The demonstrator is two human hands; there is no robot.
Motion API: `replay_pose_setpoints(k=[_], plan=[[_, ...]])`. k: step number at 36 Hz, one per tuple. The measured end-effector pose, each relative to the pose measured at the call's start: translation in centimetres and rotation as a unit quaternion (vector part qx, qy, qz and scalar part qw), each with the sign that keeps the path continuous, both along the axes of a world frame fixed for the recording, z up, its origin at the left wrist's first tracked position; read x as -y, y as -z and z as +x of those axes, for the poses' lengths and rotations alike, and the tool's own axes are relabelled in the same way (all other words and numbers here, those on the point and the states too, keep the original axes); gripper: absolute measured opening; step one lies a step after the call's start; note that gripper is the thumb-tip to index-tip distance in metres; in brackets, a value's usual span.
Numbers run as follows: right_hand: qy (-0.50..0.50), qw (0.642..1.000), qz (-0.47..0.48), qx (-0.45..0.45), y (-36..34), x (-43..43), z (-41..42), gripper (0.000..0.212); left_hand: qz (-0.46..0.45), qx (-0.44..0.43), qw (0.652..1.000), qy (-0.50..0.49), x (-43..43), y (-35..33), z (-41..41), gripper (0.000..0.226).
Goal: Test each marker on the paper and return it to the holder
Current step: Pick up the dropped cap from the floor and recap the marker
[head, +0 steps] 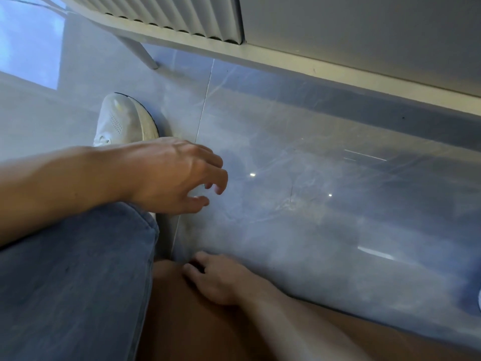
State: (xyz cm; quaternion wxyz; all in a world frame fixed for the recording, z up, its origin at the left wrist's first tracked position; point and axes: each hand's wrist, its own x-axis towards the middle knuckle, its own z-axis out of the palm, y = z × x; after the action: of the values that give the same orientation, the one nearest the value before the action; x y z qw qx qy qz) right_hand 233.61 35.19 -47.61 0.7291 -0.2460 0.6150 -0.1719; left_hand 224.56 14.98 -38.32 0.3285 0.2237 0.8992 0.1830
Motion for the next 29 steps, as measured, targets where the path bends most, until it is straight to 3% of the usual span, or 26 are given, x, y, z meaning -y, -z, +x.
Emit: replay_pose_setpoints(k=[13, 24, 29], plan=[[-0.007, 0.999, 0.043, 0.014, -0.4, 3.4, 0.7, 0.065, -0.005, 0.010, 1.000, -0.014, 0.2, 0.1, -0.5, 0.033], [0.064, 0.994, 0.022, 0.083, -0.7, 6.0, 1.9, 0.043, -0.002, 0.017, 1.000, -0.020, -0.1, 0.3, -0.6, 0.032], [0.054, 0.995, 0.050, 0.071, -0.4, 5.9, 1.7, 0.050, 0.001, 0.011, 1.000, -0.022, 0.0, 0.6, -0.5, 0.033]])
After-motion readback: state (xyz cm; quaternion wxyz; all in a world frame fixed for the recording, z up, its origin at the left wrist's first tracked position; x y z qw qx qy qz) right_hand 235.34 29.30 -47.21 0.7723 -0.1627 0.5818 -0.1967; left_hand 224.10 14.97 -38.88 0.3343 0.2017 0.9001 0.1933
